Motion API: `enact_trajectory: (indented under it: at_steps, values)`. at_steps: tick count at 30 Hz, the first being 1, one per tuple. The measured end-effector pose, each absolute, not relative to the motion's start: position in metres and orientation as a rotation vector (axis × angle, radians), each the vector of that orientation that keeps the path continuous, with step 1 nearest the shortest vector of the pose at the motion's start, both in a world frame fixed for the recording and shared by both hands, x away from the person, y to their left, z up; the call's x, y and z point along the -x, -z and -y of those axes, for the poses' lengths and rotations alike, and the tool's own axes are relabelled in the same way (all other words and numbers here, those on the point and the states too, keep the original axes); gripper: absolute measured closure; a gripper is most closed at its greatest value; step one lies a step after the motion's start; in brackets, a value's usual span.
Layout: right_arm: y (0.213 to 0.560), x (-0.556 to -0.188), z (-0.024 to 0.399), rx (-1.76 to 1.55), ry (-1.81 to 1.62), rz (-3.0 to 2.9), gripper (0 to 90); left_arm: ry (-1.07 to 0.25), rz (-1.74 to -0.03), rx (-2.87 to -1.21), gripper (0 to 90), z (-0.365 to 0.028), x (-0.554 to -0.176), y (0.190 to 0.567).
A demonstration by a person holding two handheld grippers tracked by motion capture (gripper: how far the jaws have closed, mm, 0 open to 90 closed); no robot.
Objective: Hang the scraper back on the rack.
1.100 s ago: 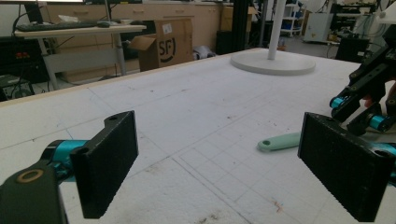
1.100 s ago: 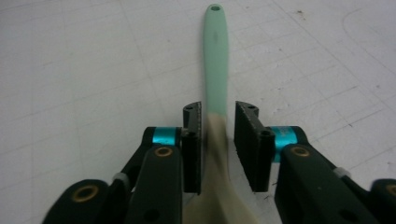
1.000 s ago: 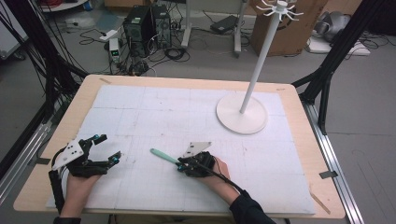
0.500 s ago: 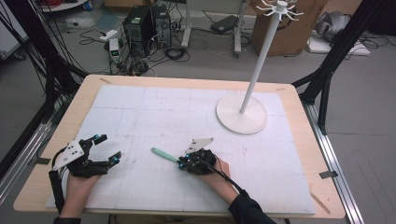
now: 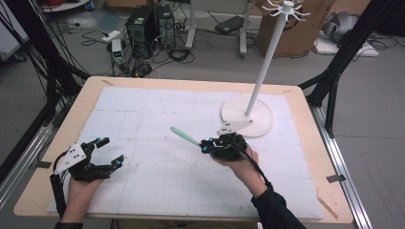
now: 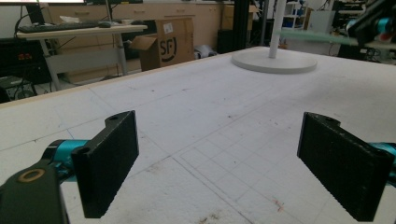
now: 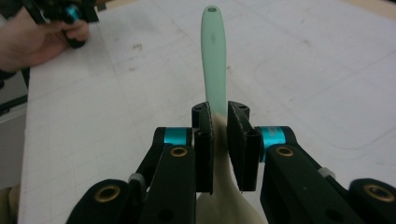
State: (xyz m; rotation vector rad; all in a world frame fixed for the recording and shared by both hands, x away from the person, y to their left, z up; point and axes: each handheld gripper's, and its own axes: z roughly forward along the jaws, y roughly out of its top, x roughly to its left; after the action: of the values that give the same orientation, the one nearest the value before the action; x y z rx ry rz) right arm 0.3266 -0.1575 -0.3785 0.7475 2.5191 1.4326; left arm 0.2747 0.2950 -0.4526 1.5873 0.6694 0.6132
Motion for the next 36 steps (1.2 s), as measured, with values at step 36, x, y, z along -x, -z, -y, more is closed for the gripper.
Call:
enact_trajectory:
  at_steps: [36]
  values:
    - [0.155,-0.314,0.374,-0.871,-1.397,-2.127,81.8,-0.621,-0.678,-1.586,13.2,-0.295,-0.275,0.453]
